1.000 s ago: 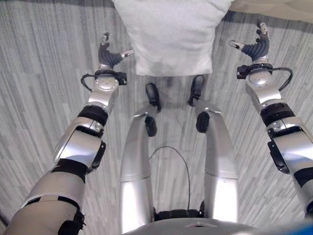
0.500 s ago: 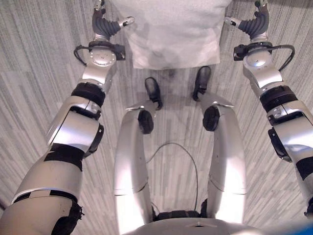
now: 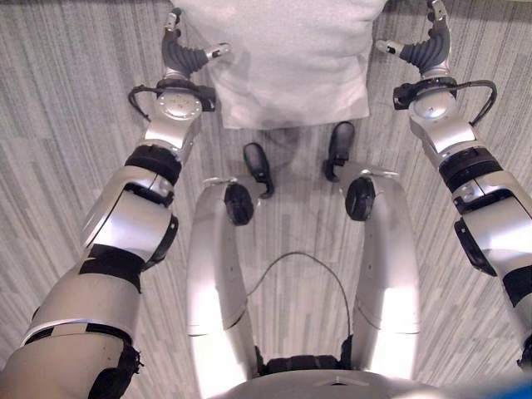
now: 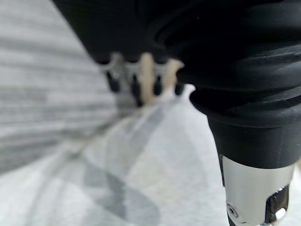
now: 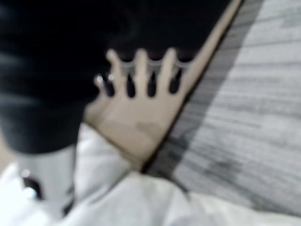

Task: Pick up all the scattered cushions and arrange them neatly on the sofa.

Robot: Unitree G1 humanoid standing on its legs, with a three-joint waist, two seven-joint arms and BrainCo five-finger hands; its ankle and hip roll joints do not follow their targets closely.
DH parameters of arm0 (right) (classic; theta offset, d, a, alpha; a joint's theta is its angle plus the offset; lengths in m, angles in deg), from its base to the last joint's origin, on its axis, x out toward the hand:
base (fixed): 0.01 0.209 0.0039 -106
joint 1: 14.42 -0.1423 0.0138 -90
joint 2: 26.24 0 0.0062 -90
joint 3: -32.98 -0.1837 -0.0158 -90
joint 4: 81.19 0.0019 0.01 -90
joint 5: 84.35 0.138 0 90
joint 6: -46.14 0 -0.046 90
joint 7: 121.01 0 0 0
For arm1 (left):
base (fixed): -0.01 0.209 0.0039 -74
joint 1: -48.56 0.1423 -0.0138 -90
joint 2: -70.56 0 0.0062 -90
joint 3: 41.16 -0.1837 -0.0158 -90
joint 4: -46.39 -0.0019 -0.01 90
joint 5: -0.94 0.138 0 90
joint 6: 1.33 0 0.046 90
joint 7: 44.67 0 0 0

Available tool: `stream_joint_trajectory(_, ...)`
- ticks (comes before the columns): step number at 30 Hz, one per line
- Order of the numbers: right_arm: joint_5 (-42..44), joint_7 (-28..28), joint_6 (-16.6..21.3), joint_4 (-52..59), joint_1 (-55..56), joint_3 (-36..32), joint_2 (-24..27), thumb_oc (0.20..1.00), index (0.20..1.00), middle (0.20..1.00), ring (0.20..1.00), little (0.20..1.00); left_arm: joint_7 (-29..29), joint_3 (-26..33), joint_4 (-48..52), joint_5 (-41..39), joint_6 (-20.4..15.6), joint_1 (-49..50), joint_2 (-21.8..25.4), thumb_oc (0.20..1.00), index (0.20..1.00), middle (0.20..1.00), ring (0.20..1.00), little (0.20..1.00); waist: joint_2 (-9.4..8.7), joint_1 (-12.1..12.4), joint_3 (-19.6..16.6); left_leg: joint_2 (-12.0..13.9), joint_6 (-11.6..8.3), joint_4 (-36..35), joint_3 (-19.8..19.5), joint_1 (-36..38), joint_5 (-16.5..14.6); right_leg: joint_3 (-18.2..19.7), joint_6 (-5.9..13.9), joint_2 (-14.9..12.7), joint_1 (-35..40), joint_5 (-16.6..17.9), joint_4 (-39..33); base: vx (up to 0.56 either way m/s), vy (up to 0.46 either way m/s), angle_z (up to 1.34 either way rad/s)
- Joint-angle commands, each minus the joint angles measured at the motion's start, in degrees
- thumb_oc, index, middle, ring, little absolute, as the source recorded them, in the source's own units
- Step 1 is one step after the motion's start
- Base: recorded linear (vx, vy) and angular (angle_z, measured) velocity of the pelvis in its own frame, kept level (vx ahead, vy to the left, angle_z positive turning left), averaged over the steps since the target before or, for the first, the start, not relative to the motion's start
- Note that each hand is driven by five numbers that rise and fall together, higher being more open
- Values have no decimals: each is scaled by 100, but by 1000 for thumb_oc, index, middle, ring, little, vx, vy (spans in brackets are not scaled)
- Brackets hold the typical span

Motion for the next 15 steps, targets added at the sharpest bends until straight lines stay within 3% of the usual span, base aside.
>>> stream_joint_trajectory(1,220,-47,68,17,-220,159,38,1000,1000,1000,1000,1000,25,206,-282,-248,-55,-147,25,1000,1000,1000,1000,1000,112,11,-58,-205,-328,-452,-672,27,291,262,497,-75,561,-237,-152,0,0,0)
stream_joint_trajectory(11,552,17,7,-149,-619,386,-248,1000,1000,1000,1000,1000,-198,-85,8,-831,-159,-619,-276,1000,1000,1000,1000,1000,89,8,-57,-182,-389,-620,-728,27,409,290,565,-67,561,-88,-323,-1,-5,-1)
stream_joint_trajectory(15,642,13,-34,-323,-874,549,-581,1000,1000,1000,1000,1000,-150,-185,103,-1001,-173,-829,-617,1000,1000,1000,1000,1000,132,52,-56,-179,-400,-597,-746,27,445,269,576,-51,561,-62,-277,0,0,0)
